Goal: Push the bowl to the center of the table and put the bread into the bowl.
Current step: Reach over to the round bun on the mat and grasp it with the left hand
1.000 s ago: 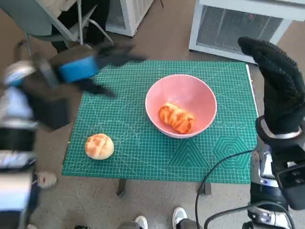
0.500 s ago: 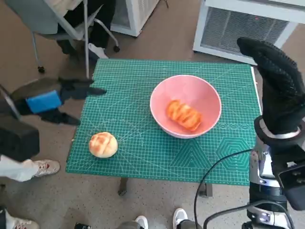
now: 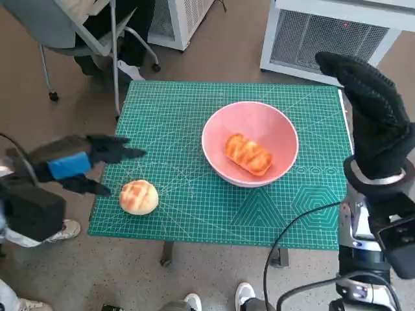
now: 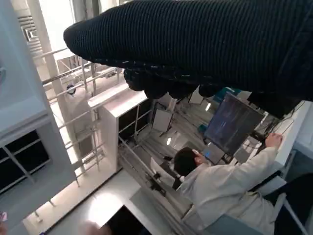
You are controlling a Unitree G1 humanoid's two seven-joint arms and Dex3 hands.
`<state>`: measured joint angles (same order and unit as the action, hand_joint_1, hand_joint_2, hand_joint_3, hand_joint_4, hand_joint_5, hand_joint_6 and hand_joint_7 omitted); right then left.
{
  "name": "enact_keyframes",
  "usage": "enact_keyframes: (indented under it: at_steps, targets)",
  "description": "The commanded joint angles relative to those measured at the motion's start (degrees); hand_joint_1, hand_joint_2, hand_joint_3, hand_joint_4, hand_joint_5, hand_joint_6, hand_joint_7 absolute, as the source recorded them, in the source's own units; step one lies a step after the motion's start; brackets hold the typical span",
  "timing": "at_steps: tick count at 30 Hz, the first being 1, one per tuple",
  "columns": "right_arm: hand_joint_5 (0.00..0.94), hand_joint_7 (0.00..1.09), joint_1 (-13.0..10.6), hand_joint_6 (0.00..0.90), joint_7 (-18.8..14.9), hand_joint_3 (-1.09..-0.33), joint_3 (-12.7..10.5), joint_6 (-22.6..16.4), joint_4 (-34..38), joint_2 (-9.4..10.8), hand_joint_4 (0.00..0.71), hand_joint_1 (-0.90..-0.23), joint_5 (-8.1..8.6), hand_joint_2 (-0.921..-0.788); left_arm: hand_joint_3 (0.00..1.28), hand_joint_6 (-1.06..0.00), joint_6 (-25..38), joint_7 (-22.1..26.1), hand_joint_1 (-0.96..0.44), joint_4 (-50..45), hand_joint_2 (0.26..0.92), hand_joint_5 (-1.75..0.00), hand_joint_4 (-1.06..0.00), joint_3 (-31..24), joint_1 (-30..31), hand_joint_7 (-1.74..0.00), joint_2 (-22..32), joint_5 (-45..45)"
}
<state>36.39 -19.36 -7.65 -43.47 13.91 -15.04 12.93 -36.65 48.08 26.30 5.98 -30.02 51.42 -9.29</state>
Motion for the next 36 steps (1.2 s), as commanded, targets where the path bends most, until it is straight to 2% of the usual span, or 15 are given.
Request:
enact_keyframes:
  at_steps: [1, 12, 16, 20, 22, 23, 24, 25, 28, 36]
  targets:
    - [0.0, 0.66, 0.1, -0.001, -1.2, -0.726, 0.2, 0.8, 0.7, -0.4, 0.29, -0.608, 0.56, -0.921, 0.0, -0.42, -0.5, -0.7, -0.25, 3.8, 0.837, 0.0, -0.31, 2.3, -0.2, -0.02, -1.9, -2.2]
    - [0.0, 0.66, 0.2, -0.001, -1.9, -0.727, 0.1, 1.0, 0.4, -0.5, 0.289, -0.603, 0.84, -0.921, 0.0, -0.43, -2.8, -4.0, -0.25, 16.8, 0.84, -0.02, -0.36, 8.7, -4.1, -0.02, -7.4, -9.5]
    - [0.0, 0.66, 0.1, -0.001, -1.8, -0.727, 0.1, 1.1, 0.2, -0.5, 0.289, -0.603, 0.66, -0.921, 0.01, -0.49, -2.5, -4.6, -0.23, 20.4, 0.849, -0.05, -0.43, 10.4, -5.4, -0.05, -8.8, -11.3]
    - [0.0, 0.66, 0.0, -0.001, -1.6, -0.727, 0.0, 1.0, 0.1, -0.5, 0.289, -0.602, 0.47, -0.921, 0.01, -0.61, -2.0, -4.8, -0.18, 22.9, 0.874, -0.1, -0.55, 11.8, -6.5, -0.13, -9.5, -12.6]
    - [0.0, 0.66, 0.0, -0.001, -1.5, -0.727, -0.1, 1.0, -0.1, -0.5, 0.289, -0.602, 0.39, -0.921, 0.01, -0.63, -1.9, -4.9, -0.14, 23.7, 0.894, -0.22, -0.66, 12.3, -6.8, -0.36, -9.6, -12.9]
    - [0.0, 0.66, 0.0, -0.001, -1.5, -0.727, -0.1, 1.0, -0.1, -0.5, 0.289, -0.602, 0.34, -0.921, 0.03, -0.62, -1.9, -5.0, -0.11, 24.0, 0.899, -0.42, -0.65, 12.4, -7.0, -0.54, -9.7, -13.0]
    - [0.0, 0.66, 0.0, -0.001, -1.4, -0.727, -0.1, 1.1, -0.2, -0.6, 0.289, -0.603, 0.23, -0.921, 0.08, -0.58, -2.0, -4.9, -0.07, 24.2, 0.907, -0.73, -0.62, 12.6, -7.2, -0.81, -9.6, -12.9]
    - [0.0, 0.66, -0.1, -0.001, -1.4, -0.727, -0.2, 1.1, -0.3, -0.6, 0.289, -0.604, 0.14, -0.921, 0.1, -0.57, -2.1, -4.8, -0.05, 24.3, 0.912, -0.92, -0.62, 12.7, -7.3, -0.96, -9.5, -12.8]
    - [0.0, 0.66, -0.2, -0.001, -1.2, -0.726, -0.3, 1.0, -0.6, -0.6, 0.289, -0.605, -0.13, -0.921, 0.1, -0.58, -1.9, -3.4, -0.02, 23.2, 0.918, -1.13, -0.65, 12.2, -8.1, -1.1, -8.8, -11.4]
    - [0.0, 0.66, -0.3, -0.001, -0.9, -0.726, -0.5, 0.9, -0.6, -0.6, 0.29, -0.603, -0.53, -0.921, 0.08, -0.61, -0.3, 1.5, 0.0, 16.6, 0.92, -1.18, -0.68, 8.0, -10.5, -1.16, -6.4, -4.9]
